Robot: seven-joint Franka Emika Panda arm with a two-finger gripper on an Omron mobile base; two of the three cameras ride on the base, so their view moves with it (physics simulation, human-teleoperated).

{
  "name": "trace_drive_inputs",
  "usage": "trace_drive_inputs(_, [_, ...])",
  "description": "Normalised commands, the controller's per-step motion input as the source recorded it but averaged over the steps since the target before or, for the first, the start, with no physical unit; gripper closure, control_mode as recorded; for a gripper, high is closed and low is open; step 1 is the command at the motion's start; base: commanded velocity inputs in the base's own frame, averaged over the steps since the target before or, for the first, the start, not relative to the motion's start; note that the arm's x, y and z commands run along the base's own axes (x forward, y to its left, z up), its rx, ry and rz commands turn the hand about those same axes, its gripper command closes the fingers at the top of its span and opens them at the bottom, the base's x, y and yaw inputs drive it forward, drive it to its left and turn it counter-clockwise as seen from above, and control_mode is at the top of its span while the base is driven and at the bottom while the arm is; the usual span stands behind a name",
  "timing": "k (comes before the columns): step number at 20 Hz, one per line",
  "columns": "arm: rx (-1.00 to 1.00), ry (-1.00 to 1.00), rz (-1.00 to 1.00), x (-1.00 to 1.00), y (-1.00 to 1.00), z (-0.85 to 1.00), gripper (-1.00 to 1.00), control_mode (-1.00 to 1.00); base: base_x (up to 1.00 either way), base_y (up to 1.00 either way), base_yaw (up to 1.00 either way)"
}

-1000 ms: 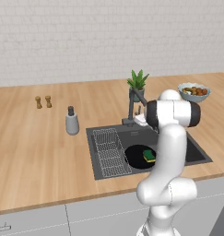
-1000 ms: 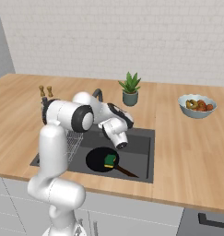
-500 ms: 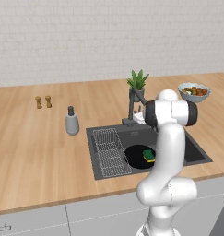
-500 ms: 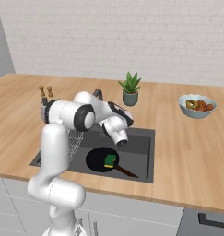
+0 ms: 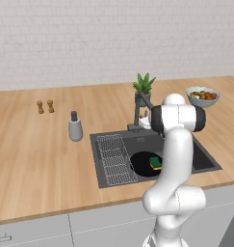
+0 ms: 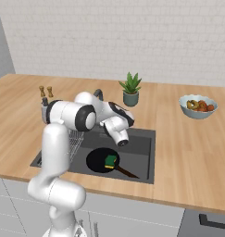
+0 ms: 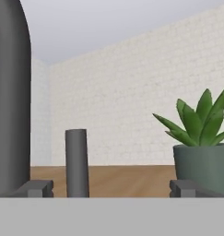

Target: Pick the pan and sponge and place them into the sink. Then turn on the water.

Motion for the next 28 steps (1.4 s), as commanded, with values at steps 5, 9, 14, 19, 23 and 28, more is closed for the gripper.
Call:
trace_drive_inputs(5, [0.00,0.00,-0.02,0.00,-0.18,0.00,-1.00,-1.00,0.00,0.00,0.00])
trace_drive_inputs(9, [0.00,0.00,-0.03,0.00,-0.31,0.00,-1.00,-1.00,0.00,0.00,0.00])
trace_drive_inputs(14, [0.00,0.00,-0.02,0.00,-0.28,0.00,-1.00,-1.00,0.00,0.00,0.00])
trace_drive_inputs(19, [0.00,0.00,-0.01,0.00,-0.51,0.00,-1.00,-1.00,0.00,0.00,0.00])
trace_drive_inputs(23, [0.00,0.00,-0.02,-0.04,-0.74,0.00,-1.00,-1.00,0.00,0.00,0.00])
trace_drive_inputs(28, [0.00,0.00,-0.02,-0.02,-0.78,0.00,-1.00,-1.00,0.00,0.00,0.00])
